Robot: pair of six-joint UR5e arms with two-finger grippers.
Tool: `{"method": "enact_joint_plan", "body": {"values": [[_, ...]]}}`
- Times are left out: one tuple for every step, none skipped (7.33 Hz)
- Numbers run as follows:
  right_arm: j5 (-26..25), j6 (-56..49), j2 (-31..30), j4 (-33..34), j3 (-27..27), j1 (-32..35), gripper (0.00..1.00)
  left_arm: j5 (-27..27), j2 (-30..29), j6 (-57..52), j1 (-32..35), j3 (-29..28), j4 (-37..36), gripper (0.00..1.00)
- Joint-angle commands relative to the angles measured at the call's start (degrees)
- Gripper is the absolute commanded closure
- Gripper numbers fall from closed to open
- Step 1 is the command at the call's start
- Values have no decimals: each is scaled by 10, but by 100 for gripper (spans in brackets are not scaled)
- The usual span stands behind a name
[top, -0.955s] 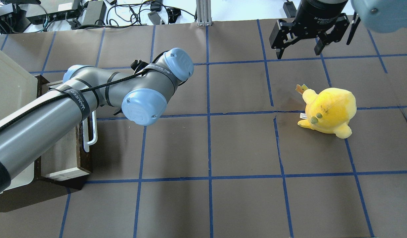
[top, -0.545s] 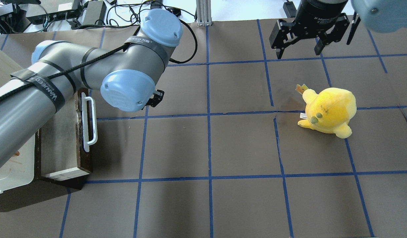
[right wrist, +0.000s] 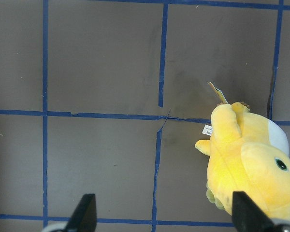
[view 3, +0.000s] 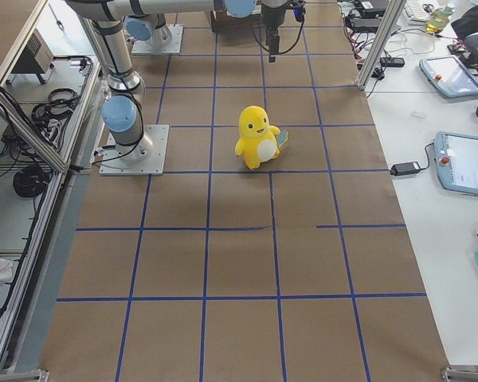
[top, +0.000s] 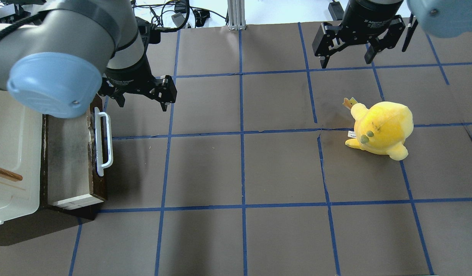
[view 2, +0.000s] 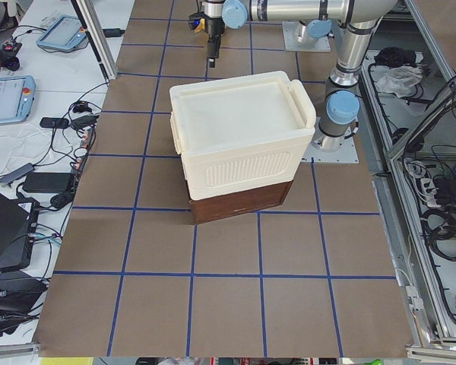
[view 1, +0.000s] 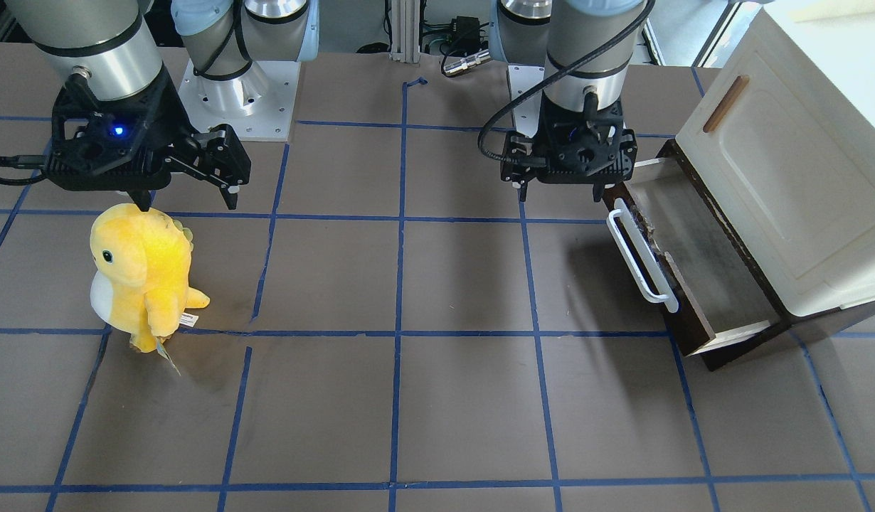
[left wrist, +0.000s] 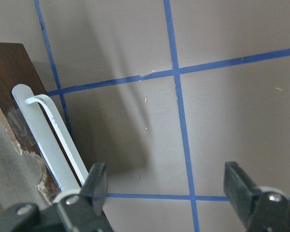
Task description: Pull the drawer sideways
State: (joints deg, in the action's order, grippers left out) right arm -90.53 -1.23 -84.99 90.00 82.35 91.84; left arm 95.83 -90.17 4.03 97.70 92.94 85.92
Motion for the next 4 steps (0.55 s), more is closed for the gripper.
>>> {"method": "enact_joint_plan", "body": {"values": [[0, 0, 0, 0, 0, 0, 0, -57, 41, 0, -34, -8, 17, 0], [0, 0, 0, 0, 0, 0, 0, -58, 45, 0, -44, -4, 17, 0], [0, 0, 0, 0, 0, 0, 0, -77, 48, -1, -44, -6, 18, 0], [0, 0, 0, 0, 0, 0, 0, -80, 50, -1, -47, -6, 17, 0]]}}
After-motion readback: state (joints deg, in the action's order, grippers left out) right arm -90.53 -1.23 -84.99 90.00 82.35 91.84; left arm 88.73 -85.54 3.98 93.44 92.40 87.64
